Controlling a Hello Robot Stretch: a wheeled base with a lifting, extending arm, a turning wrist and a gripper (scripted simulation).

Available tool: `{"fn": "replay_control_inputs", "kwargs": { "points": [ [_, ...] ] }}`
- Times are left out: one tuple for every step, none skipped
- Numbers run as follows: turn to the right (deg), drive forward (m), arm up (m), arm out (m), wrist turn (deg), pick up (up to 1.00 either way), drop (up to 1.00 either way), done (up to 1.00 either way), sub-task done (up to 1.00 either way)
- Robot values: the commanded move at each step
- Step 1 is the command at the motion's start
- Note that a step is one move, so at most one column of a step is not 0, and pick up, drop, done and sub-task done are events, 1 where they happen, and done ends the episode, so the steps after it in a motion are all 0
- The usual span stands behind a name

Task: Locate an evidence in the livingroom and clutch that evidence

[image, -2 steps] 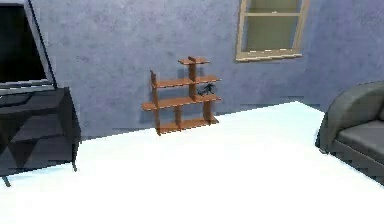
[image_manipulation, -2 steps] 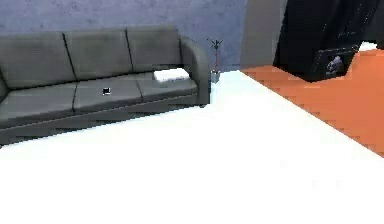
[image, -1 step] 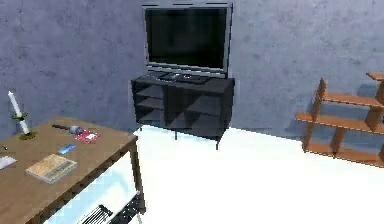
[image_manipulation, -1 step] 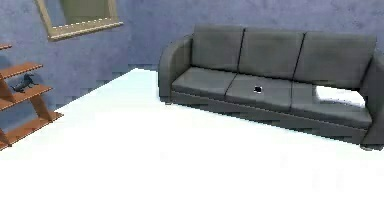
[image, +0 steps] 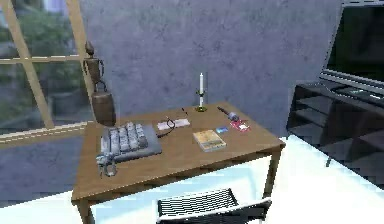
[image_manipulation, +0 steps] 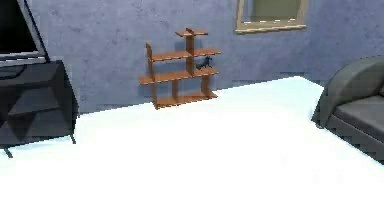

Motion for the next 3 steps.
{"fn": "replay_control_inputs", "kwargs": {
  "points": [
    [-45.0, 0.00, 0.00, 0.00, 0.0, 0.00, 0.00, 0.00, 0.00],
    [-33.0, 0.00, 0.00, 0.00, 0.0, 0.00, 0.00, 0.00, 0.00],
    [-3.0, 0.00, 0.00, 0.00, 0.0, 0.00, 0.00, 0.00, 0.00]
  ]
}}
